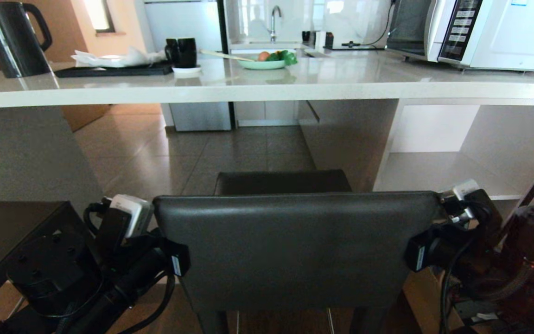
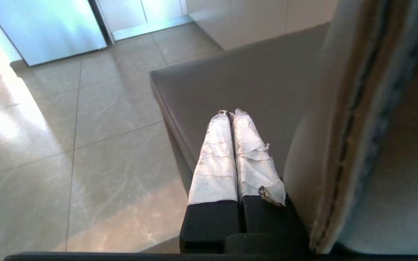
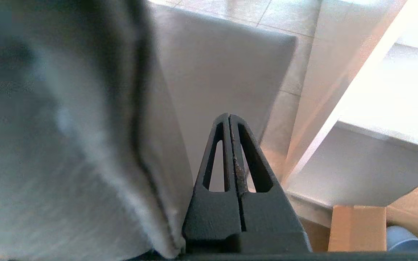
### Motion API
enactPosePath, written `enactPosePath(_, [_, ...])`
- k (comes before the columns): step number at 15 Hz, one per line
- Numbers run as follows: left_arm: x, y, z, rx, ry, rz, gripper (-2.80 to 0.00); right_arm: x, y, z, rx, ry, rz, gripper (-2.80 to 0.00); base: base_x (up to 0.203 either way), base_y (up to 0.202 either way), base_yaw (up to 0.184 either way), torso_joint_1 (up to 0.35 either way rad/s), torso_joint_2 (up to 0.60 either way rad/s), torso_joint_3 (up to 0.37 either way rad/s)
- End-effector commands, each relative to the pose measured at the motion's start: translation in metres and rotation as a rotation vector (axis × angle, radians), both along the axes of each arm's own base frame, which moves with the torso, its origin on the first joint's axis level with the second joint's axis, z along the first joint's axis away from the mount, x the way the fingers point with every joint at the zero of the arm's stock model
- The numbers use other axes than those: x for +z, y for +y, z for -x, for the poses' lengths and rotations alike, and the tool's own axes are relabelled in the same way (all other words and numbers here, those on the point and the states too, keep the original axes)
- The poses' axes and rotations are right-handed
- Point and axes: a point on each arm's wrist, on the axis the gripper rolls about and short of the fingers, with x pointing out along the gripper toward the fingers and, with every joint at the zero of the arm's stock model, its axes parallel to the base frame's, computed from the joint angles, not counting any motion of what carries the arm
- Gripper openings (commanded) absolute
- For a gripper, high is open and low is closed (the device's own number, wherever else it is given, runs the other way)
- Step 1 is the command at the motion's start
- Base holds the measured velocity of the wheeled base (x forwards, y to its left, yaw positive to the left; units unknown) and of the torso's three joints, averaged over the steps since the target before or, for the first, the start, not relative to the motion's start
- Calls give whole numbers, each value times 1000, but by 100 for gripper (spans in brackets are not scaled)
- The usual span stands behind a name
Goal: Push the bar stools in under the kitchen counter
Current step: Push the gray chair back under the dining table
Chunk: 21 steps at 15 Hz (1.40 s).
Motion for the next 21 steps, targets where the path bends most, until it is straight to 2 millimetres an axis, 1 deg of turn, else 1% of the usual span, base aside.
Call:
enactPosePath(1, [-3, -1, -1, -2, 13, -10, -280, 2, 6, -10, 5, -27, -12, -280, 0, 0, 0, 0, 0, 0])
enactPosePath(4, [1, -1, -12, 25, -8, 6, -280, -1, 4, -4, 8, -18, 8, -280, 0, 0, 0, 0, 0, 0])
enactPosePath(6, [4, 2, -31, 77, -37, 23, -280, -5, 0, 5, 16, -9, 13, -280, 0, 0, 0, 0, 0, 0])
enactPosePath(9, [-3, 5, -56, 138, -35, 12, -280, -8, 0, 5, 15, -14, 11, -280, 0, 0, 0, 0, 0, 0])
enactPosePath(12, [-5, 6, -55, 142, -26, 7, -280, -6, 2, 0, 13, -21, 5, -280, 0, 0, 0, 0, 0, 0])
enactPosePath(17, [-12, 11, -46, 142, 11, -16, -280, -4, 12, -21, 0, -41, -5, -280, 0, 0, 0, 0, 0, 0])
enactPosePath(21, [-11, 9, -46, 132, 5, -13, -280, -5, 12, -23, -17, -40, -2, -280, 0, 0, 0, 0, 0, 0])
